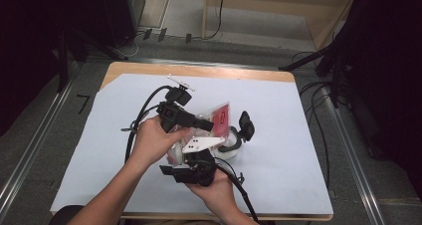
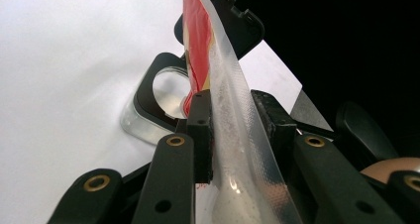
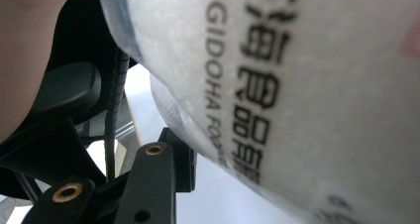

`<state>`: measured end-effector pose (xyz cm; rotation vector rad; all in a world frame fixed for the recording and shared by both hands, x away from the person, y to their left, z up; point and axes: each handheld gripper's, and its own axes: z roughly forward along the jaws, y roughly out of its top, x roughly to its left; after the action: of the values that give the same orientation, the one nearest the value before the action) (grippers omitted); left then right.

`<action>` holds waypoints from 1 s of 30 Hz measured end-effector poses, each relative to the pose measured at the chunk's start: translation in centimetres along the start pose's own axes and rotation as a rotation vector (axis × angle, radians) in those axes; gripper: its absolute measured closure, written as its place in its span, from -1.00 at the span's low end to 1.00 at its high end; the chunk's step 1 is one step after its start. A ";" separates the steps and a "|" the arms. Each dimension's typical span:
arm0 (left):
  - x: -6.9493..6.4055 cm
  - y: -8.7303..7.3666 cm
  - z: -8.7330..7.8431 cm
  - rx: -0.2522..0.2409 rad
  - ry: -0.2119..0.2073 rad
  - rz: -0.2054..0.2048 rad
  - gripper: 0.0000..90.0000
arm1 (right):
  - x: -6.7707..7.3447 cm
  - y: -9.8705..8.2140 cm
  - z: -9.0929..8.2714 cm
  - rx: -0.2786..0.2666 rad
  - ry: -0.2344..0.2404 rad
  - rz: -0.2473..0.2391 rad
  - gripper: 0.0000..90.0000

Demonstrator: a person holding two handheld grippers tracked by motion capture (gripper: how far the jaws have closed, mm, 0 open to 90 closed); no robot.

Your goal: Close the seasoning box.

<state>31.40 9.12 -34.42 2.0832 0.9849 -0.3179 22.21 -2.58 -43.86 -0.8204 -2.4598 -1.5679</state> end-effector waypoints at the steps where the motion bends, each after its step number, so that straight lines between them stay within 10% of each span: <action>1: 0.0 0.0 0.0 -0.001 0.001 -0.001 0.61 | 0.0 0.0 0.0 0.000 0.001 0.000 0.40; 30: -0.3 0.0 -0.2 -0.017 0.034 0.017 0.60 | -0.4 0.2 0.3 -0.002 0.010 -0.006 0.40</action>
<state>31.18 9.11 -34.16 2.0869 0.9867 -0.2655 22.68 -2.44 -43.96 -0.8043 -2.4572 -1.5727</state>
